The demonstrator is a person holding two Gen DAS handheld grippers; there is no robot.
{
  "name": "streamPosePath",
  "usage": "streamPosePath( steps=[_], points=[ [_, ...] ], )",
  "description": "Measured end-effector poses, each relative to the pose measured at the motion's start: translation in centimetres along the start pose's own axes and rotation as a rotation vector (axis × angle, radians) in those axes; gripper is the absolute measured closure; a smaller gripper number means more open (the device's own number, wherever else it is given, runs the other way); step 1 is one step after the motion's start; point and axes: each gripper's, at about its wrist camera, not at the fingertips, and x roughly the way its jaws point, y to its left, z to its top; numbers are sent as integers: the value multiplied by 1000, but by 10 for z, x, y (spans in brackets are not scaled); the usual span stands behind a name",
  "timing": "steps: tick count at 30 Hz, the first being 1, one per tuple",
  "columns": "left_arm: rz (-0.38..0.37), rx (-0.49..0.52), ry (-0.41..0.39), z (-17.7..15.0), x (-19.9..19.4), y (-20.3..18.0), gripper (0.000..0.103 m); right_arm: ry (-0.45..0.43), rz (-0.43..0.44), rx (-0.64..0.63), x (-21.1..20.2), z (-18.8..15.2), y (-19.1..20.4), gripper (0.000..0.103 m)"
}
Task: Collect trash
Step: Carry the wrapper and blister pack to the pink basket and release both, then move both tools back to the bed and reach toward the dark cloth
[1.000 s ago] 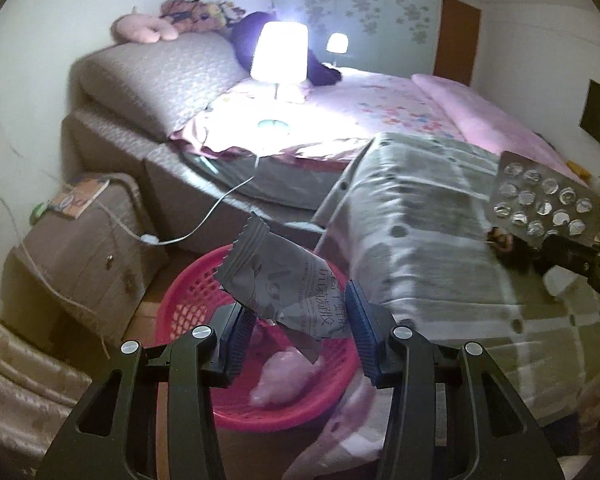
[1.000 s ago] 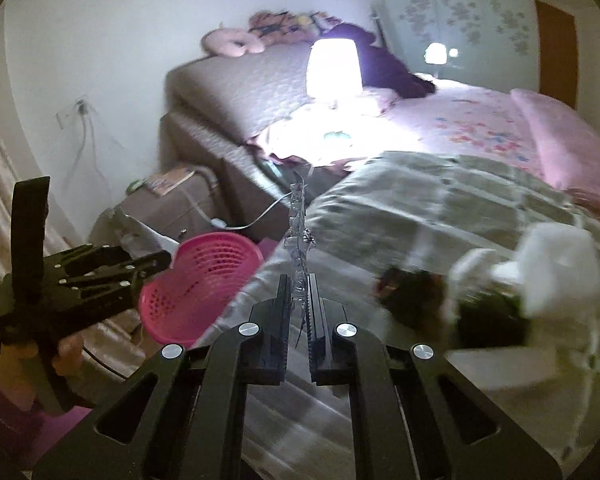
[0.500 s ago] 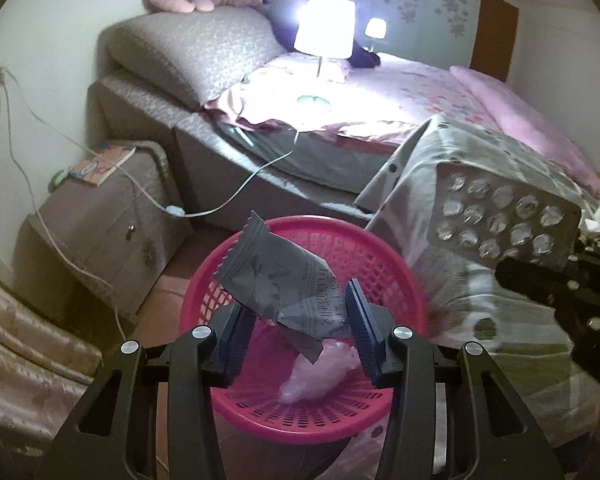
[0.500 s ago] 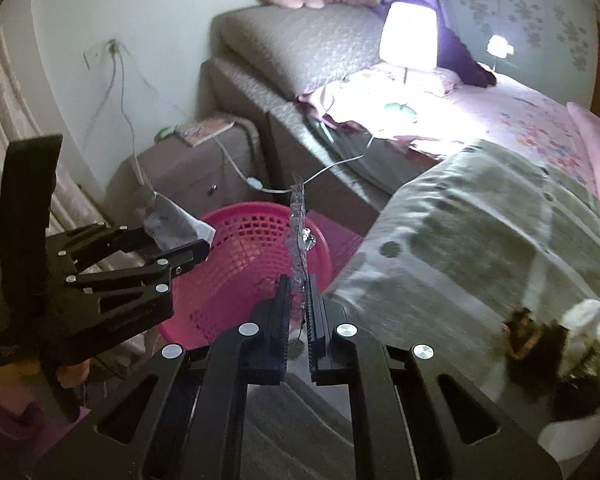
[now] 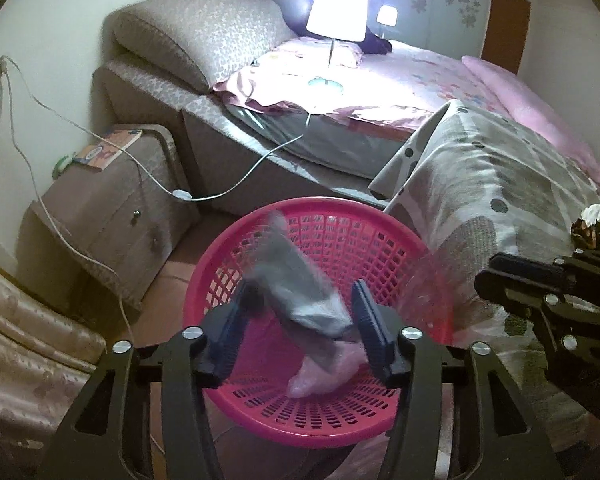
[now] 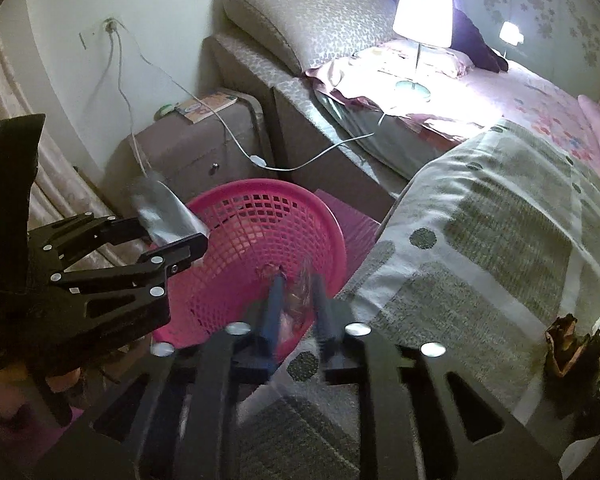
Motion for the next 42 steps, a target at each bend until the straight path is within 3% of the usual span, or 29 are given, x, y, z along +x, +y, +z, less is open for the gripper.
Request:
streamPosePath(
  steps=[4,9,14,22,34,42],
  points=[
    [1,-15,-4,0,-1,3,40,-15,4,25,-4,-3,-4,62],
    [-4,-27,-12,1,-3,3,34,-36,0,55,-13,-6,-9,58],
    [-15,-28,-33,2,-8,0,32,-68,-7,94,-26,-12,-14,46],
    [-40,18,-66,2,-19,-16,30,-126,-36,161,-57,-30,-28,41],
    [-106,104,-99,-3,-35,-56,29,-236,-231,328,-128,-90,-85,34],
    [-167,167,-80,-3,-37,-93,29,-287,-348,418,-165,-124,-122,30]
  ],
)
